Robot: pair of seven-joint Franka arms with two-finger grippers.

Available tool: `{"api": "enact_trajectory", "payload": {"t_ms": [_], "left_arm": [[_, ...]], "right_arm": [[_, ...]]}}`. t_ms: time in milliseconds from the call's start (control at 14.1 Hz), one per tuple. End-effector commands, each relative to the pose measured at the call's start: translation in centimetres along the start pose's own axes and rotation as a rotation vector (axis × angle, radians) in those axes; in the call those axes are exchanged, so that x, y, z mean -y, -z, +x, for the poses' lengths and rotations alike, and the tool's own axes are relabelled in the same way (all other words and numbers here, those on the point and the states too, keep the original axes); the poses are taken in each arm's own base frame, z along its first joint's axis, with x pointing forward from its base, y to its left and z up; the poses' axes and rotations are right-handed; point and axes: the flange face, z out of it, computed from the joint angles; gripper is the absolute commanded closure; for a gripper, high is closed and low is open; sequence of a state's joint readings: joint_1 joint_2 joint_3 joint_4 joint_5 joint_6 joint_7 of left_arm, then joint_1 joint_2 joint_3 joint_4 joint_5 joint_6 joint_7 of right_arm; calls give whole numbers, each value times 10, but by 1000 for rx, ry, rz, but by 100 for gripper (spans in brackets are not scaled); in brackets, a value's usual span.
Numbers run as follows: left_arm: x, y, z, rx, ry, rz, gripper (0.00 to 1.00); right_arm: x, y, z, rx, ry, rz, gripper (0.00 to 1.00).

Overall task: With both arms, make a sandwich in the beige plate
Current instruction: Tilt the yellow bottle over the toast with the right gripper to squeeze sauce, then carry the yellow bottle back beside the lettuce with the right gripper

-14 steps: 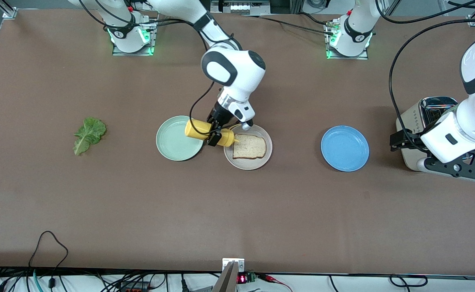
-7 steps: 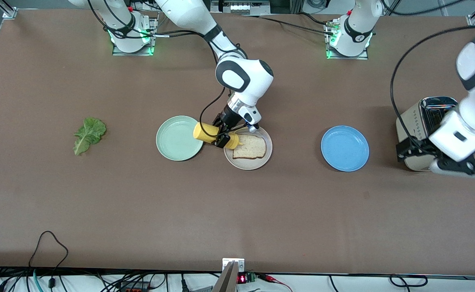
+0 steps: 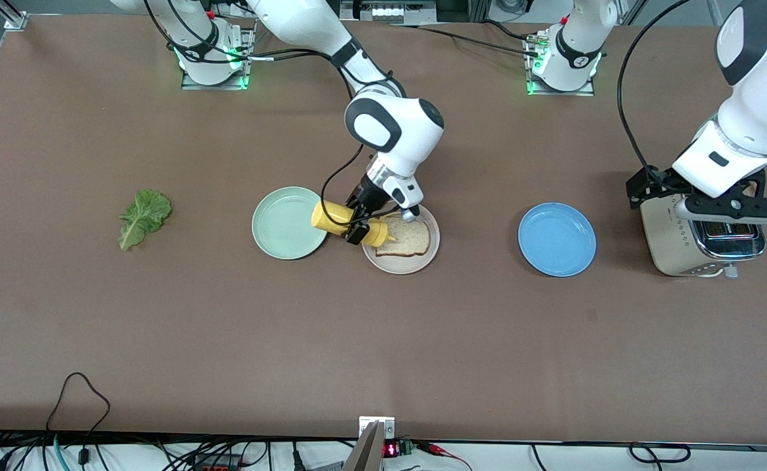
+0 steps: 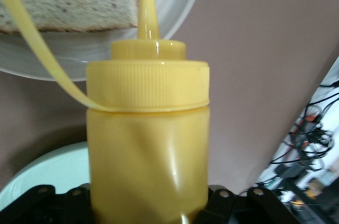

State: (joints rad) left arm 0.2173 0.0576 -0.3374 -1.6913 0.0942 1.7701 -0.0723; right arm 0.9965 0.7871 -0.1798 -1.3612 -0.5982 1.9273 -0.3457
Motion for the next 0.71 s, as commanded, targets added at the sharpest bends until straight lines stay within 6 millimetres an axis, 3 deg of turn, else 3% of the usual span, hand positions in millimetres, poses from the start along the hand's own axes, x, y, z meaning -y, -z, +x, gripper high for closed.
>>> {"api": "enact_trajectory", "payload": {"t_ms": [0, 142, 426, 497, 639], "left_arm": [[1, 11, -5, 39, 8, -12, 0], [0, 10, -8, 59, 6, -11, 0], [1, 10, -8, 61, 7, -11, 0], [6, 9, -6, 57, 7, -19, 0], [-8, 16, -12, 54, 1, -20, 0]], "right_arm": [[-44, 28, -47, -68, -39, 98, 62], [-72, 34, -83, -131, -67, 176, 62], [-113, 21, -171, -296, -43, 303, 63], [-116, 14, -191, -353, -58, 325, 63], [-107, -3, -224, -475, -123, 351, 62]]}}
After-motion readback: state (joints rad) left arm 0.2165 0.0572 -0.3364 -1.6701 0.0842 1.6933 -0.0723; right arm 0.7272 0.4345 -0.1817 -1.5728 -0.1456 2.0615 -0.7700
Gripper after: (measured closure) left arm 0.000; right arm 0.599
